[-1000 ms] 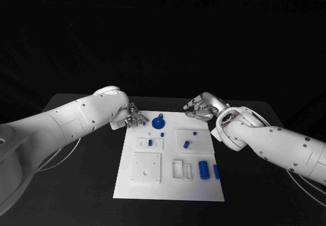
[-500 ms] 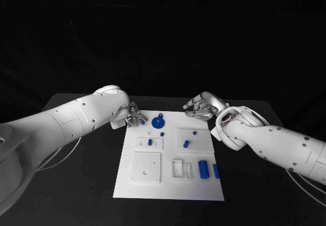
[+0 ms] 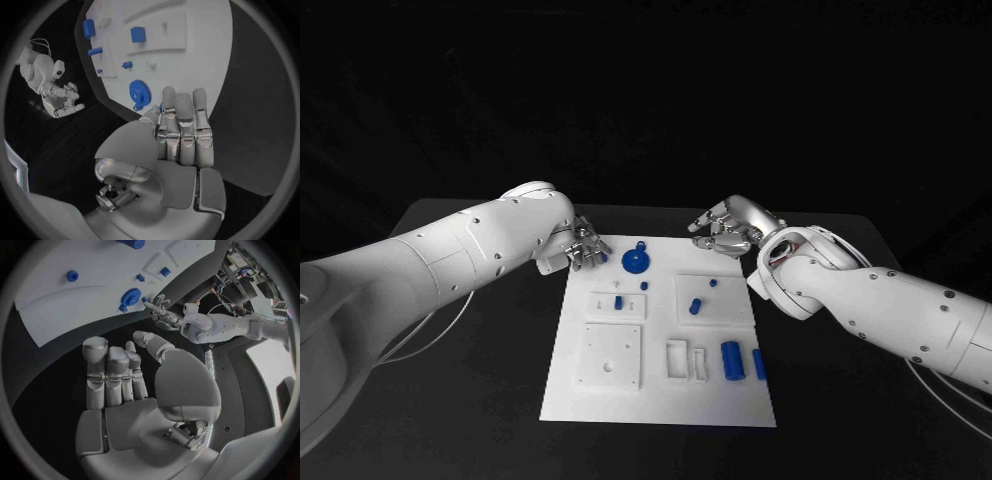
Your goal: Assemble the parts on the task board
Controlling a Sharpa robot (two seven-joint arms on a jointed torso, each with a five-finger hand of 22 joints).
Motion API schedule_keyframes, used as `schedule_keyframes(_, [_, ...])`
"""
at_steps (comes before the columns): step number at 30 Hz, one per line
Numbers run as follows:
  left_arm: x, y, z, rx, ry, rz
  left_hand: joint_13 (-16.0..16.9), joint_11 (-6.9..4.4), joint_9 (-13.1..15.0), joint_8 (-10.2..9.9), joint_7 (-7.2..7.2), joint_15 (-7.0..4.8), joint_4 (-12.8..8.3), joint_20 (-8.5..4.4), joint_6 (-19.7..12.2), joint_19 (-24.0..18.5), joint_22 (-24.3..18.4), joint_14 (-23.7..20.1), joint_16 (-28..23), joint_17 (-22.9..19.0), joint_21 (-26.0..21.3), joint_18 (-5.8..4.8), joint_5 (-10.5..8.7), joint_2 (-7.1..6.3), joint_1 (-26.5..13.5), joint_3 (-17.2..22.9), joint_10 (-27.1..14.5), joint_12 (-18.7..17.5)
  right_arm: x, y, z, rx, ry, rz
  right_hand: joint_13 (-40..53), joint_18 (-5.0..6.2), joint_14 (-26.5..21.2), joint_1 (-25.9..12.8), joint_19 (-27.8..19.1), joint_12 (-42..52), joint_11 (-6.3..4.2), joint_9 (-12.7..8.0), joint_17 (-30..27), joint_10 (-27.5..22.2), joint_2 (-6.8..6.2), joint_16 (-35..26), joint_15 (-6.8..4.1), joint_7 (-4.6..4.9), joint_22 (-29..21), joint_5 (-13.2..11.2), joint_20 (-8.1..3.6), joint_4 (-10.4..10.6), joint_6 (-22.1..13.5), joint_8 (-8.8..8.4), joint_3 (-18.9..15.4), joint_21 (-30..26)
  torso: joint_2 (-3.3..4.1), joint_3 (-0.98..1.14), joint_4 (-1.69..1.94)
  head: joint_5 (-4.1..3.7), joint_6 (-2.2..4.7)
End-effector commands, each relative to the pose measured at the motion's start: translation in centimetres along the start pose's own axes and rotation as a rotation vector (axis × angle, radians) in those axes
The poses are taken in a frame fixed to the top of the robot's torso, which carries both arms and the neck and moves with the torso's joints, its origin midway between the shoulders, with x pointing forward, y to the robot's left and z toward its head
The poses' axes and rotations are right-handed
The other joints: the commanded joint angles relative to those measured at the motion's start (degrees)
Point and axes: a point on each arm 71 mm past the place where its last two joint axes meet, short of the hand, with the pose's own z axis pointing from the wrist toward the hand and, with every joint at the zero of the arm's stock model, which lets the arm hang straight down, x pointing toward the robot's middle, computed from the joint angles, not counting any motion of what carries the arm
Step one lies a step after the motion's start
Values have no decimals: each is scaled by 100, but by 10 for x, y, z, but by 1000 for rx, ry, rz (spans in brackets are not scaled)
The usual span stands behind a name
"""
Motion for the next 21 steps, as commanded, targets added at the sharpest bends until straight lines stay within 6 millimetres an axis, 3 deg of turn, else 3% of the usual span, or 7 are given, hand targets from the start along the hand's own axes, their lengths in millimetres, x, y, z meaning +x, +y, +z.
schedule_keyframes(1, [3, 0, 1, 5, 5, -15, 8, -34, 8, 40, 9, -32, -205, -16, -42, 7, 115, -9, 39, 6, 40, -85, 46, 2, 44, 155, 108, -23, 0, 1, 0, -3, 2, -1, -5, 46, -21, -6, 168, -14, 0, -6, -5, -27, 3, -22, 21, 1, 450, -16, 12, -4, -28, -10, -25, -30, 3, 2, 6, 0, -6])
schedule_keyframes(8, [2, 0, 1, 5, -1, -19, 7, -40, 18, 82, 4, -41, -320, -27, -25, 4, 118, 7, 49, 9, 88, -85, 184, -21, 32, 229, 135, -31, 0, 0, 0, -3, 3, -2, -5, 46, -21, -6, 168, -14, 0, -6, -5, -27, 3, -22, 21, 1, 450, -16, 12, -4, -28, -10, -25, -30, 3, 1, 1, 5, 2])
schedule_keyframes(10, [2, 0, 1, 6, -3, -20, 4, -41, 18, 85, 8, -46, -374, -33, -25, 3, 120, 15, 52, 11, 104, -85, 396, -64, 39, 255, 138, -37, 0, 0, 0, -2, 3, -2, -5, 46, -21, -6, 168, -14, 0, -6, -5, -27, 3, -22, 21, 1, 450, -16, 12, -4, -28, -10, -25, -30, 4, 2, 1, 5, 2])
schedule_keyframes(18, [1, -1, 1, 11, -18, -28, -17, -37, -1, 72, 25, -52, -634, -50, -6, -49, 125, 17, 54, 21, 217, -85, 782, -159, -23, 428, 167, -71, 0, 0, 0, -2, 3, -2, -4, 46, -19, -10, 170, -11, -1, -6, -3, -27, 5, -18, 21, -2, 448, -12, 11, 5, -27, -10, -38, -42, 4, 2, -1, 6, 9])
schedule_keyframes(21, [1, 0, 0, 16, -21, -34, -16, -55, 49, 53, 0, -71, -721, -70, 127, -52, 129, 46, 78, 38, 262, -85, 1092, -217, -69, 484, 203, -60, 0, 0, 0, -2, 3, -1, -4, 46, -19, -10, 170, -11, -1, -6, -3, -27, 5, -18, 21, -2, 448, -12, 11, 5, -27, -10, -38, -42, 5, 3, 0, 5, 9])
